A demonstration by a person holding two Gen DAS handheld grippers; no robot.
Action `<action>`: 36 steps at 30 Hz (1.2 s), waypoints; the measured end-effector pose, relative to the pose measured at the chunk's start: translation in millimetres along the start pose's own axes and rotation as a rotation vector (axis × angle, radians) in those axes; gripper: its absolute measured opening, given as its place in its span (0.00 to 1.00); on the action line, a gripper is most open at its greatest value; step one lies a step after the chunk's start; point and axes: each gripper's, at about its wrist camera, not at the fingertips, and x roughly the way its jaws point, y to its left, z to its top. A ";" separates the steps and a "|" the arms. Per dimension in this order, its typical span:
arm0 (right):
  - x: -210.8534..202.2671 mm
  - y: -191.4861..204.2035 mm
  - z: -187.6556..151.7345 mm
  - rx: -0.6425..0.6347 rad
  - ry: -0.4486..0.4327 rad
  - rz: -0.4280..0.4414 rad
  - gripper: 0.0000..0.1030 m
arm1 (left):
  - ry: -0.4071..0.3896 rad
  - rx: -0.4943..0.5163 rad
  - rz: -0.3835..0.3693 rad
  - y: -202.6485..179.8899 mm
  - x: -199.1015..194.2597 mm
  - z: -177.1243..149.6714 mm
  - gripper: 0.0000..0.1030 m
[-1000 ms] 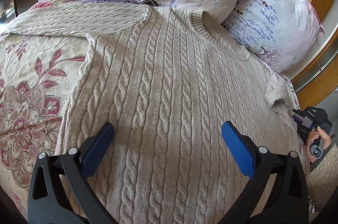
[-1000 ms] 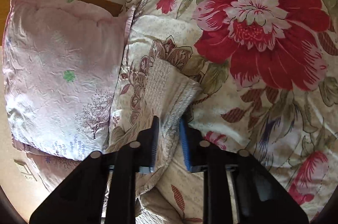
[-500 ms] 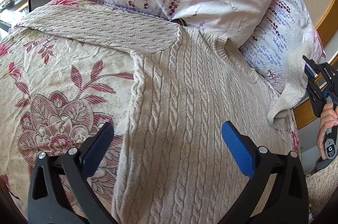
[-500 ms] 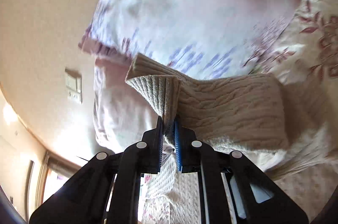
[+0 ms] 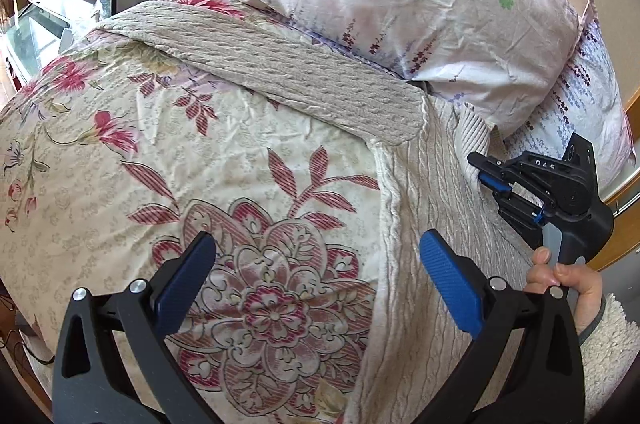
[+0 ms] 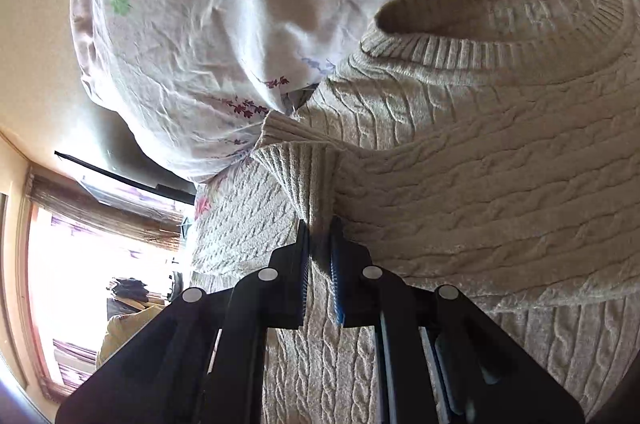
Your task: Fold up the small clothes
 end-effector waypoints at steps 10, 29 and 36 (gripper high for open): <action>6.2 42.4 -28.7 -0.151 0.117 0.035 0.71 | -0.013 -0.193 0.001 50.5 20.0 61.3 0.98; -79.9 -8.6 -69.0 -0.073 0.069 -0.018 0.78 | -0.084 -0.875 -0.302 138.7 83.0 103.3 0.19; -110.2 -35.4 -69.7 -0.043 0.033 -0.033 0.78 | -0.178 -0.664 -0.426 80.8 55.0 132.5 0.06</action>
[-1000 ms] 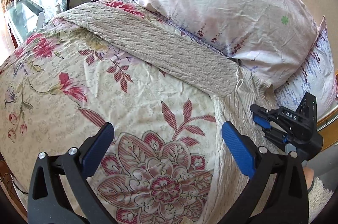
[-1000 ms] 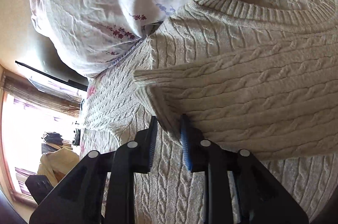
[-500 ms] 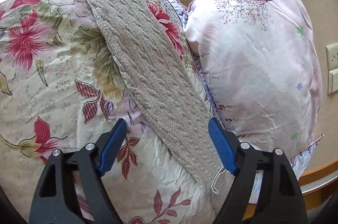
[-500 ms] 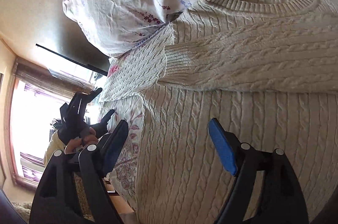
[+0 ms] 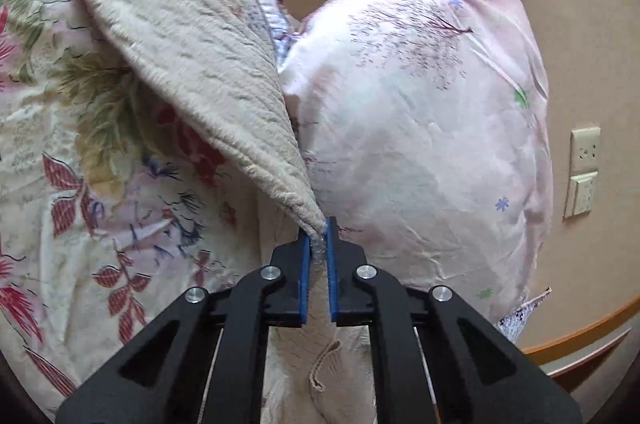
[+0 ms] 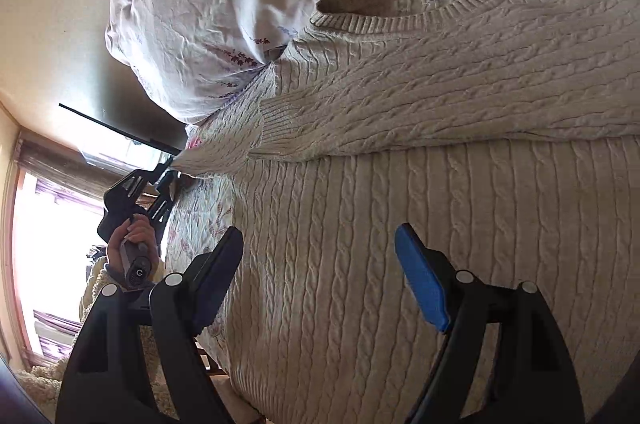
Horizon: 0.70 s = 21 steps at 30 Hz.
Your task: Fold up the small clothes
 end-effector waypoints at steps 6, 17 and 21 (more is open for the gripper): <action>-24.0 -23.4 -2.5 0.022 -0.027 -0.008 0.78 | 0.107 0.281 -0.151 -84.2 11.3 -72.3 0.06; -44.1 -51.1 -12.3 0.063 -0.038 -0.023 0.78 | 0.454 0.464 0.100 -58.0 94.3 -234.2 0.30; -50.1 -55.1 -14.2 0.064 -0.050 -0.035 0.78 | 0.372 0.348 0.026 -47.8 74.2 -220.4 0.57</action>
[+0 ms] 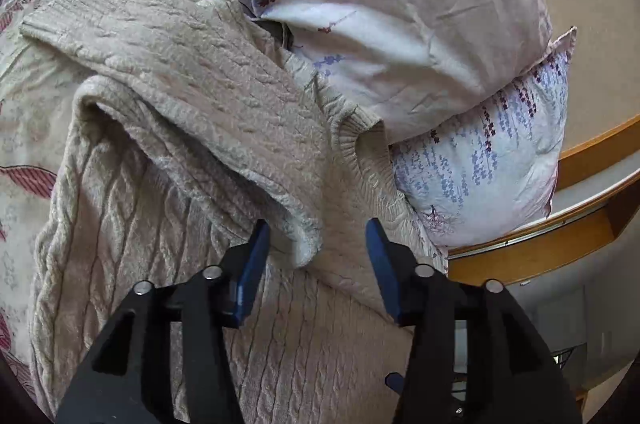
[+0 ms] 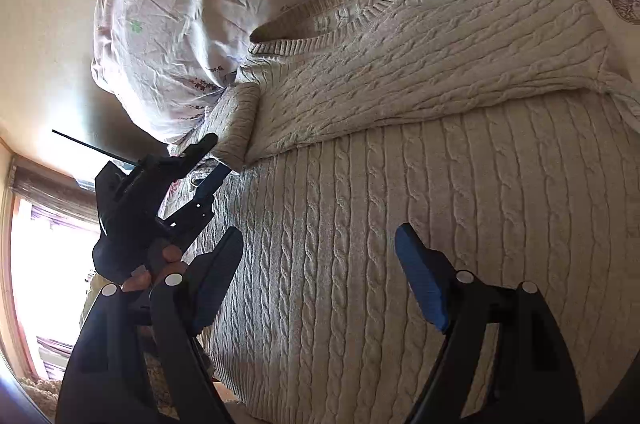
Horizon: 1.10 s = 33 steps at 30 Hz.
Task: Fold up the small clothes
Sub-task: 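Move the left gripper to the other sleeve cuff and close on it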
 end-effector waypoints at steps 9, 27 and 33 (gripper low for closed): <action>-10.7 -7.5 -3.9 -0.011 -0.010 -0.021 0.78 | -0.256 -0.345 -0.047 38.5 -37.7 43.7 0.40; -52.1 -66.1 6.3 0.107 -0.098 -0.035 0.78 | -0.035 0.208 -0.052 -103.2 23.2 -17.2 0.46; -28.5 -52.8 10.8 0.082 -0.042 -0.006 0.78 | -0.083 -0.034 0.061 -24.0 -29.5 0.9 0.38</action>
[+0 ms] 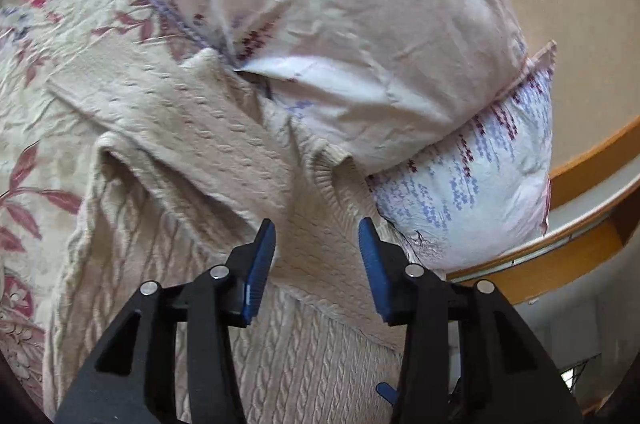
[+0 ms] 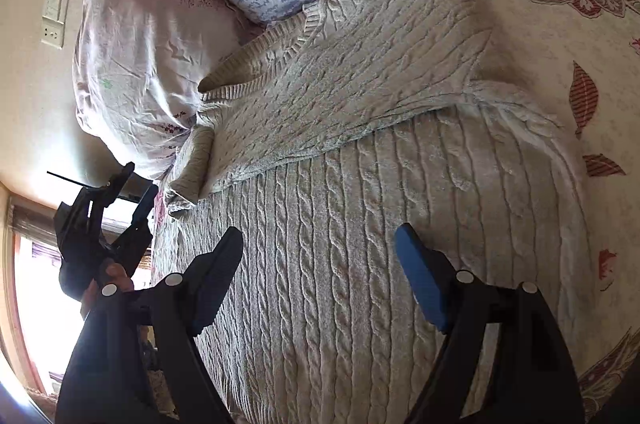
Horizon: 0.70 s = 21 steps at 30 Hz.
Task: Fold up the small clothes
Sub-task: 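Move the left gripper to the other sleeve cuff and close on it, then fold the held sleeve across the body with the left gripper and release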
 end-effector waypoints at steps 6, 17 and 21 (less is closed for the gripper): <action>16.3 14.3 -2.9 -0.044 0.038 0.005 0.78 | -0.002 -0.245 -0.006 51.1 0.3 18.1 0.31; 0.6 -3.5 -1.0 -0.003 -0.006 -0.011 0.78 | -0.146 -0.424 0.073 69.7 11.7 53.0 0.09; -6.5 -11.1 1.8 0.016 -0.025 -0.015 0.78 | -0.192 -0.214 0.029 15.6 16.6 51.9 0.07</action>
